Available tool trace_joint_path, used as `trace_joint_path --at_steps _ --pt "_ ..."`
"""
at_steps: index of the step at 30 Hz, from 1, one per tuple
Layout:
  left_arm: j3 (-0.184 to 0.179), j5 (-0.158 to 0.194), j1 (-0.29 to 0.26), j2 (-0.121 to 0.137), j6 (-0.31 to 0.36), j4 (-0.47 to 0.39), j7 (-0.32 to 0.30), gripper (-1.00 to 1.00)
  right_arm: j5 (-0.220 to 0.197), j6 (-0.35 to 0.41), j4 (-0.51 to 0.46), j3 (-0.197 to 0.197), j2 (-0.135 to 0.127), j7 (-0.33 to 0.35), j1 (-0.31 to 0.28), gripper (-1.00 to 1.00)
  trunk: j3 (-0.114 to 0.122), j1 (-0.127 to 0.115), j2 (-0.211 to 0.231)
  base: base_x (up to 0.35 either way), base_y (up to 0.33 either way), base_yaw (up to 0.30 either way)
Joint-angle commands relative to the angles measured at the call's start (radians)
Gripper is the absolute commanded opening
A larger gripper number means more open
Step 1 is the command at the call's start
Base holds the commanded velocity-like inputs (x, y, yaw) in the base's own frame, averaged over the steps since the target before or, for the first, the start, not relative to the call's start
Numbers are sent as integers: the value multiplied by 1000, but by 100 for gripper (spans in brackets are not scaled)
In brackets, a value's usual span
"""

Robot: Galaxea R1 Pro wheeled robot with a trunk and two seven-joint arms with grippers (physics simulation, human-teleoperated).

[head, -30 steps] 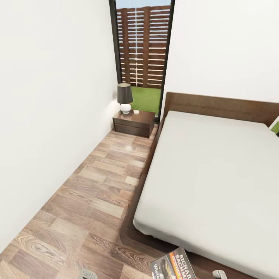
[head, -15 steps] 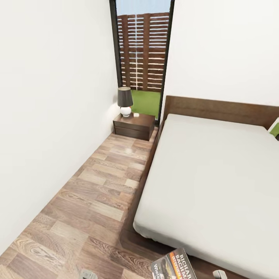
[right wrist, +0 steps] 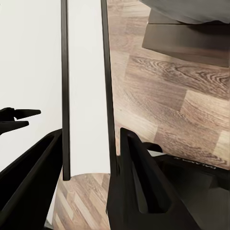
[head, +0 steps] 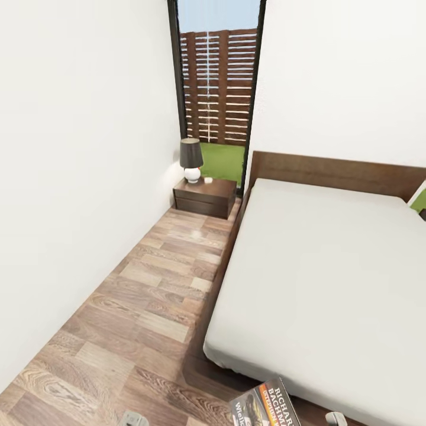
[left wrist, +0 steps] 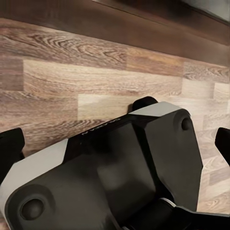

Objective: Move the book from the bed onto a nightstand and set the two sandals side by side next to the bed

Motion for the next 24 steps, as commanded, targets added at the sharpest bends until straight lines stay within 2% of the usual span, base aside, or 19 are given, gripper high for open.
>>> trace_joint_path --at_steps 1,24 --pt "7 -10 -1 0 -6 0 -2 100 -10 10 -1 5 -1 1 -1 -100 0 0 -1 0 0 0" --pt "7 -10 -1 0 -6 0 -2 100 -10 10 -1 5 -1 1 -1 -100 38 0 -1 0 0 0"
